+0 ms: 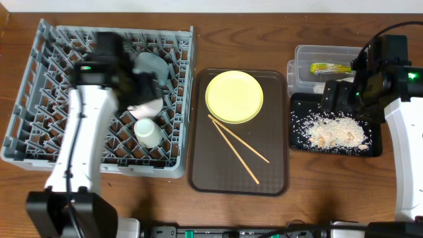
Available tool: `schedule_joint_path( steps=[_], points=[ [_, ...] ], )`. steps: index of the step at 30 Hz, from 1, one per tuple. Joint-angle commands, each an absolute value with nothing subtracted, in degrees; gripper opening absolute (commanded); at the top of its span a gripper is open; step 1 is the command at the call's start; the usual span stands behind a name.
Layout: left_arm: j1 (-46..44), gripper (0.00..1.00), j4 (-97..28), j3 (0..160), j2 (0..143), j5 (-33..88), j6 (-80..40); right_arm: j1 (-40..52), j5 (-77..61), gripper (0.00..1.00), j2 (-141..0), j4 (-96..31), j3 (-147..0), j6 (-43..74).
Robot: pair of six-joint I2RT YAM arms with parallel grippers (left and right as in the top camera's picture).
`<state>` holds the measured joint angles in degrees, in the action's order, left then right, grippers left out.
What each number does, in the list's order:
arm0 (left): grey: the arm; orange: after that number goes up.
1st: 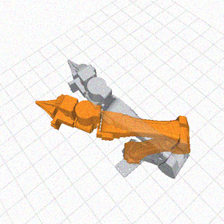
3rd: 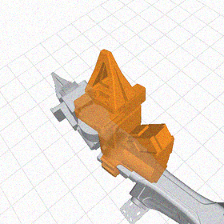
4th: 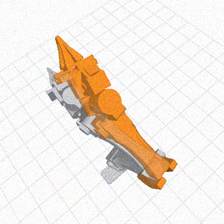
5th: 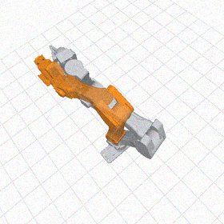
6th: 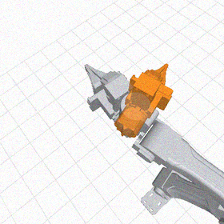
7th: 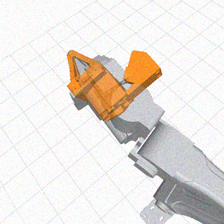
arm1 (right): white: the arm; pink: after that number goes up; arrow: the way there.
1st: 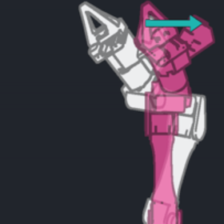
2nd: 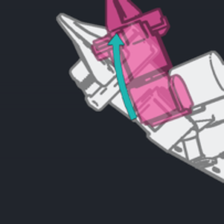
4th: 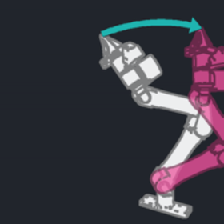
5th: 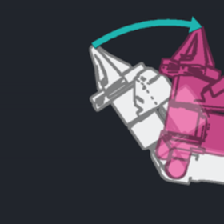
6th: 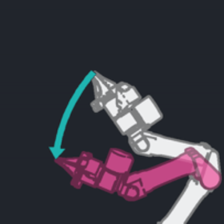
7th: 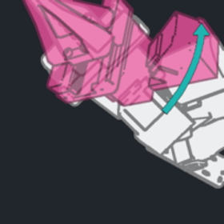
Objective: Sort waste into correct bins and load items into the dishwasher
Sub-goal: 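Move the left gripper to the chopsticks on the brown tray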
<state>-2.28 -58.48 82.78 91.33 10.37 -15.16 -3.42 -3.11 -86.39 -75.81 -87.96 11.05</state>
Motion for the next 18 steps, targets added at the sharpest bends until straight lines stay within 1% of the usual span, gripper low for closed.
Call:
schedule_joint_path(
  steps=[1, 4, 8, 12, 13, 15, 16, 18],
  points=[
    [-14.4, 0.92, -58.8, 82.6, 90.3, 2.9, -14.7, -3.4, -2.8, 0.99, -86.2, -75.7, -88.1, 10.2],
    [-21.6, 0.92, -55.8, 82.6, 90.4, 2.9, -14.6, -3.4, -2.8, 0.99, -86.2, -75.6, -88.1, 10.2],
    [-28.4, 0.92, -50.2, 82.0, 91.1, 2.9, -14.6, -3.4, -2.8, 0.99, -86.2, -75.6, -88.1, 10.2],
    [-32.6, 0.91, -49.4, 81.7, 92.9, 3.0, -15.3, -3.4, -2.8, 0.99, -86.2, -75.7, -88.1, 10.2],
    [-33.9, 0.90, -49.9, 81.7, 94.1, 3.0, -18.0, -3.4, -2.8, 0.99, -86.2, -75.7, -88.1, 10.2],
    [-35.4, 0.86, -52.3, 81.7, 96.0, 3.0, -27.5, -3.4, -2.8, 0.99, -86.2, -75.7, -88.1, 10.2],
    [-36.1, 0.86, -54.6, 81.6, 97.4, 3.6, -34.6, -3.4, -2.8, 0.99, -86.2, -75.9, -88.1, 10.2],
    [-37.3, 0.86, -56.4, 81.5, 100.3, 6.5, -42.3, -3.4, -2.8, 0.99, -86.2, -76.1, -88.1, 10.2]
  ],
)
